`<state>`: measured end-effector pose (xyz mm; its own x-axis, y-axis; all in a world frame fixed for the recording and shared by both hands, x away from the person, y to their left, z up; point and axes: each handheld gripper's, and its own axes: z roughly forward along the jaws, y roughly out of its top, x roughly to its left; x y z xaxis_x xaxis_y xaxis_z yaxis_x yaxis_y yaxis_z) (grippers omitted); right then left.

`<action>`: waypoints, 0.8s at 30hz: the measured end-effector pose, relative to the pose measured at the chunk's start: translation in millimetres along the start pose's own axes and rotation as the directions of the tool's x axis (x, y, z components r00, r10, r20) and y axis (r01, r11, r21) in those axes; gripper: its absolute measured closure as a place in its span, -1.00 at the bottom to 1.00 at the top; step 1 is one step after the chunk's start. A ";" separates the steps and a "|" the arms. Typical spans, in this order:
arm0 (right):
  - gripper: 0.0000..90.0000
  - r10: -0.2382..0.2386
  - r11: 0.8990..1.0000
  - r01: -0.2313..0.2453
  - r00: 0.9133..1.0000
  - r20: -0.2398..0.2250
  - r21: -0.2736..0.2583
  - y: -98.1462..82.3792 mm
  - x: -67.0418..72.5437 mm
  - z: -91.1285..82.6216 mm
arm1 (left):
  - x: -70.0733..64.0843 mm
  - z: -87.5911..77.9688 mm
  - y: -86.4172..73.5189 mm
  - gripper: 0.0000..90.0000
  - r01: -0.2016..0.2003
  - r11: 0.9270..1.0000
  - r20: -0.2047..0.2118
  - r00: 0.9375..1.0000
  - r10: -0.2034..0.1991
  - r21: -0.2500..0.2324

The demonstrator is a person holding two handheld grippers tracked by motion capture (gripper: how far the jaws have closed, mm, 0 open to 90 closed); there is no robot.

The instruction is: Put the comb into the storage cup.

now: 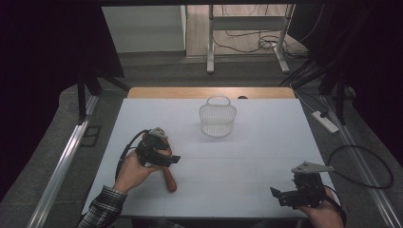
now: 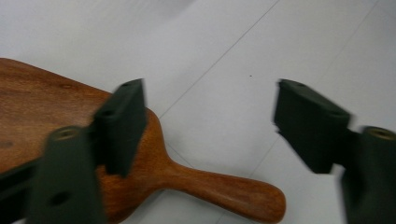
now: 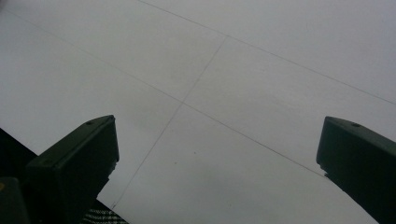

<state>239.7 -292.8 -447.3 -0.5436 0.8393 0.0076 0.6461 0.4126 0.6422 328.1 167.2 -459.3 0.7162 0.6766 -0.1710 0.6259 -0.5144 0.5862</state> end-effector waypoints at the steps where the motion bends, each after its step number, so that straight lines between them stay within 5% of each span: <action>1: -1.00 0.000 1.000 0.000 1.000 0.000 -0.001 -0.1 0.2 -0.2 | 0.5 -0.2 0.1 -0.09 0.007 1.000 0.006 1.000 -0.007 0.005; 12: -1.00 -0.004 1.000 0.004 1.000 0.001 0.005 0.2 0.7 0.4 | -3.9 2.2 -1.7 0.98 -0.009 0.999 0.009 1.000 0.009 0.035; 24: -1.00 -0.011 1.000 0.011 1.000 0.000 0.010 0.3 1.1 0.7 | -3.1 14.6 -14.4 0.98 -0.043 0.997 -0.038 0.998 0.046 0.072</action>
<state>239.7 -291.5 -447.7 -0.5504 0.8349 0.0006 0.6456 0.4252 0.6344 321.4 164.8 -478.7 0.7318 0.6720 -0.1136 0.6150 -0.5793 0.5349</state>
